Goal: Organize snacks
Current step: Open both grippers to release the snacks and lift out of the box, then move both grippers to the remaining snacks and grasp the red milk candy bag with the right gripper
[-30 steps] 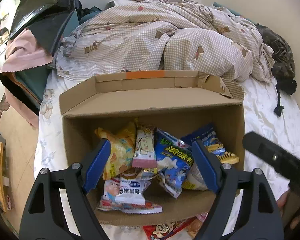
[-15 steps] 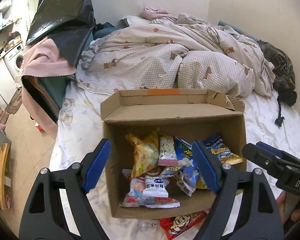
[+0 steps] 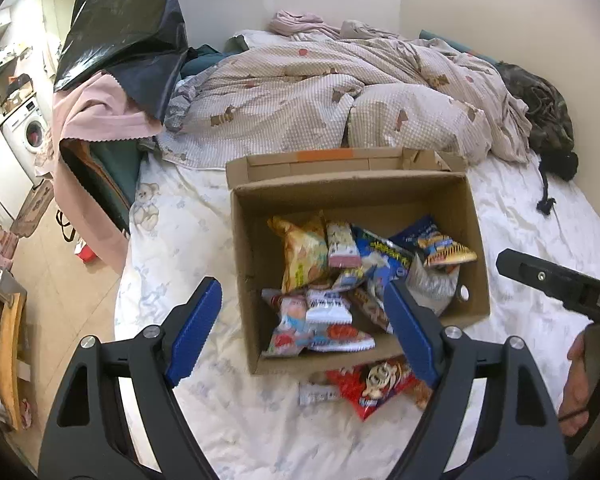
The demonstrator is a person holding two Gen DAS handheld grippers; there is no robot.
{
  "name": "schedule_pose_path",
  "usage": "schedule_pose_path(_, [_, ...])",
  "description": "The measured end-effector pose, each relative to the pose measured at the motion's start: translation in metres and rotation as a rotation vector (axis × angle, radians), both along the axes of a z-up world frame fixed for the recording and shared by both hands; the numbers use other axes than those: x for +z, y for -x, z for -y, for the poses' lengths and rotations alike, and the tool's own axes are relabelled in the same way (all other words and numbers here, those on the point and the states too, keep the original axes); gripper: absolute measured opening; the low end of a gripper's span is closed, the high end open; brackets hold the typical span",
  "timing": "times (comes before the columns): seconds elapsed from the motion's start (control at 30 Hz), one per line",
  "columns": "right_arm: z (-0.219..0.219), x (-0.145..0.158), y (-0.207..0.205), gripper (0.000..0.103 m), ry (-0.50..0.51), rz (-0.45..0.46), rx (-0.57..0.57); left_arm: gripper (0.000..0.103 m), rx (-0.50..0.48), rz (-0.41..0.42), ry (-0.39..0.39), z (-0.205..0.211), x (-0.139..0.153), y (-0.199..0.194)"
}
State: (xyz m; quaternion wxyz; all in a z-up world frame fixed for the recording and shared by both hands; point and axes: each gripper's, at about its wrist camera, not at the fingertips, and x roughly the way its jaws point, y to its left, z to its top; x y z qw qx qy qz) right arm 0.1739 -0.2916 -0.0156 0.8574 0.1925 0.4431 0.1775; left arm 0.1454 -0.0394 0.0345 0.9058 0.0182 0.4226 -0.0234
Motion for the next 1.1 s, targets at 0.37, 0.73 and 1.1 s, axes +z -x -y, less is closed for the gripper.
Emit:
schedule_pose_path(0.37, [0.013, -0.026, 0.032, 0.083, -0.041, -0.109, -0.055, 0.081, 0.041, -0.027, 0.039, -0.031, -0.028, 0.047])
schedule_pose_path(0.73, [0.021, -0.052, 0.054, 0.083, -0.037, -0.214, -0.101, 0.081, 0.119, -0.050, 0.118, -0.051, -0.043, 0.059])
schedule_pose_path(1.1, [-0.013, -0.105, 0.034, 0.083, 0.146, -0.360, -0.036, 0.081, 0.121, -0.159, 0.177, -0.047, -0.060, 0.052])
